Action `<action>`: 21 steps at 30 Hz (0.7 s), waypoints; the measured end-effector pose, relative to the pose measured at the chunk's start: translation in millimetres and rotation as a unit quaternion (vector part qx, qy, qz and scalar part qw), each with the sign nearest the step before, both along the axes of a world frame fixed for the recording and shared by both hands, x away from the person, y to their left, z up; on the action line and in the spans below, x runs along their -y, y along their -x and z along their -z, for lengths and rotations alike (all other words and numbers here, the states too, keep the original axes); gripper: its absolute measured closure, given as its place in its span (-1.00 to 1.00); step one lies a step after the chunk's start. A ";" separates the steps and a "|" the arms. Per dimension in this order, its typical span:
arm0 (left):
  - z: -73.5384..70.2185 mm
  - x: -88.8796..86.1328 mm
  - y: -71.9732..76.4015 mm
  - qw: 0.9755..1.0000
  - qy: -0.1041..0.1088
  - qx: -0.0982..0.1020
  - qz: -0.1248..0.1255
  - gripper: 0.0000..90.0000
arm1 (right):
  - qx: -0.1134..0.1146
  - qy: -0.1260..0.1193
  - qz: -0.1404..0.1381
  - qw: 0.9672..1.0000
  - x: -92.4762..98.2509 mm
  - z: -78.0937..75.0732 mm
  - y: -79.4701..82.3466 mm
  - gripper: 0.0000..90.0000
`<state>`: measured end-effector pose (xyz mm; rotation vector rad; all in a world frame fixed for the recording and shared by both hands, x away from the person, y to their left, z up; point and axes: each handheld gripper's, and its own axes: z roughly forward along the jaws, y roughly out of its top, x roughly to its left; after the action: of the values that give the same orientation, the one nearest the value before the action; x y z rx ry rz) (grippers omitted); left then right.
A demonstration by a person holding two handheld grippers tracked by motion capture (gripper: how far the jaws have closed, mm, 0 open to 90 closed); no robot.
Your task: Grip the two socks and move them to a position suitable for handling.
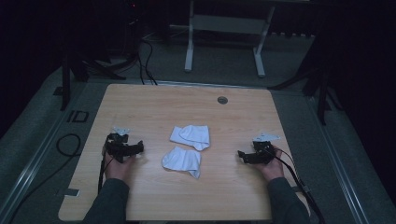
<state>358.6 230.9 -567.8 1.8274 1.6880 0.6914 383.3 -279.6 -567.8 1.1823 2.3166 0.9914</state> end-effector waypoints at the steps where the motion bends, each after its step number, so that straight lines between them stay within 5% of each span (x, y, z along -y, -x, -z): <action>1: 0.0 0.0 0.0 1.000 0.000 0.000 0.000 -0.77 | 0.000 0.000 -0.001 1.000 0.1 0.0 0.0 -0.71; 21: -0.1 0.0 0.1 1.000 0.000 0.000 0.000 -0.76 | -0.044 0.070 -0.053 0.995 3.5 -17.6 13.8 -0.42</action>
<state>358.5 230.9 -567.7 1.8278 1.6889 0.6912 369.5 -283.1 -550.2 1.0775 2.4951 0.8117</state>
